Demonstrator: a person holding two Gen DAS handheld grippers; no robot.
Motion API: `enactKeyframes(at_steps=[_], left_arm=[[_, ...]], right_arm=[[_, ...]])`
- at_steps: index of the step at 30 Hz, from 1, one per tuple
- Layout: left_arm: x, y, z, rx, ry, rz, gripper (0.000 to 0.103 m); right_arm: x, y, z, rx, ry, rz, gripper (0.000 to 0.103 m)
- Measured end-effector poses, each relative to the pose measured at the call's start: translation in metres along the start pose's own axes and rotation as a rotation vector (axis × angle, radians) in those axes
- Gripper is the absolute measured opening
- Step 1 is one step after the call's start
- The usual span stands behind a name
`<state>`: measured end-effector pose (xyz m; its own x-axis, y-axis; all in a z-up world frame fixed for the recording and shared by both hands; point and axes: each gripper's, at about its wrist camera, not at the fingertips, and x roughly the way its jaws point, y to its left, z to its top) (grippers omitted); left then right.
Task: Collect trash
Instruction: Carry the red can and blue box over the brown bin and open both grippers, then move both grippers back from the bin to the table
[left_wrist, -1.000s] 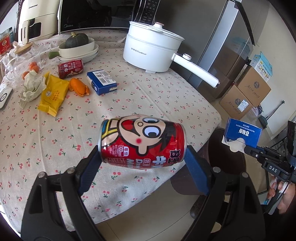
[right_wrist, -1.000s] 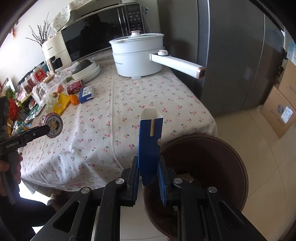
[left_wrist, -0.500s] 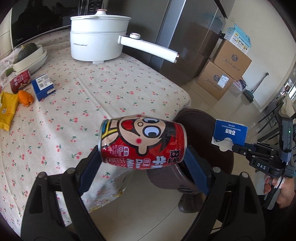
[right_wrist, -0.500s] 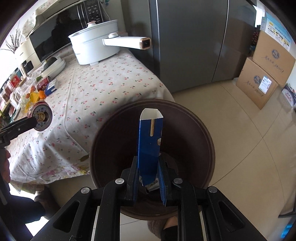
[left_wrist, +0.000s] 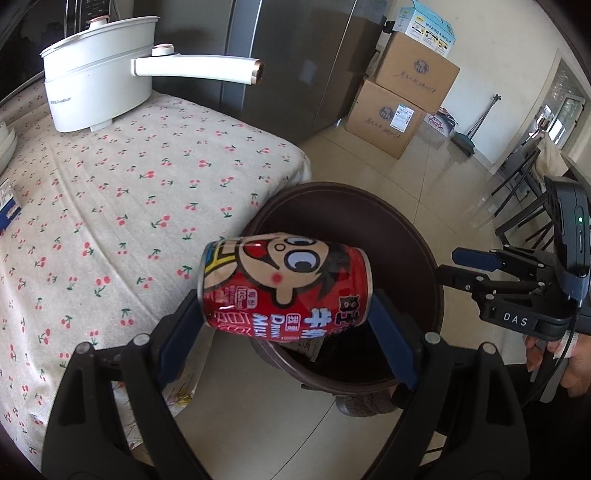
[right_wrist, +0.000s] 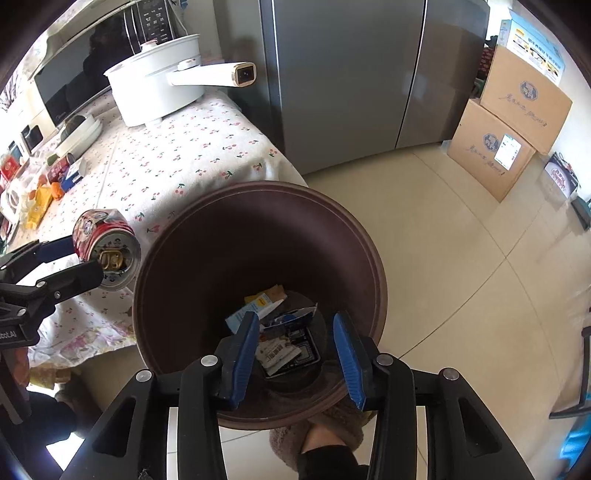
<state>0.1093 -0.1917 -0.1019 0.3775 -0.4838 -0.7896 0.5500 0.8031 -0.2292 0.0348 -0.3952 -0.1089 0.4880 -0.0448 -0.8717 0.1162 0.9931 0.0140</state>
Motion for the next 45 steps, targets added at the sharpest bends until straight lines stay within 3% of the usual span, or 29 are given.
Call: enactKeyframes(at_steps=[8,13,26,28,31,36,45], left_arm=[[0.006,-0.007,0.003,0.051,-0.031,-0.087,0.084],[0.004,0.0,0.004,0.02,-0.032,-0.079,0.084],[-0.013,0.03,-0.002,-0.023,-0.021,0.071,0.089],[-0.018,0.035,-0.003,-0.026,-0.02,0.103,0.096],[-0.027,0.045,-0.006,-0.04,-0.031,0.144,0.099],[-0.042,0.063,-0.011,-0.063,-0.038,0.204,0.102],[-0.069,0.102,-0.024,-0.127,-0.037,0.292,0.102]], right_arm=[[0.001,-0.006,0.002,0.014,0.004,-0.005,0.046],[0.002,-0.003,0.003,0.008,0.005,-0.005,0.047],[-0.001,0.015,0.01,-0.019,-0.012,0.006,0.052],[-0.001,0.019,0.012,-0.026,-0.015,0.007,0.053],[-0.002,0.025,0.014,-0.033,-0.02,0.01,0.061],[-0.003,0.039,0.021,-0.041,-0.03,0.031,0.083],[-0.003,0.078,0.034,-0.107,-0.046,0.045,0.09]])
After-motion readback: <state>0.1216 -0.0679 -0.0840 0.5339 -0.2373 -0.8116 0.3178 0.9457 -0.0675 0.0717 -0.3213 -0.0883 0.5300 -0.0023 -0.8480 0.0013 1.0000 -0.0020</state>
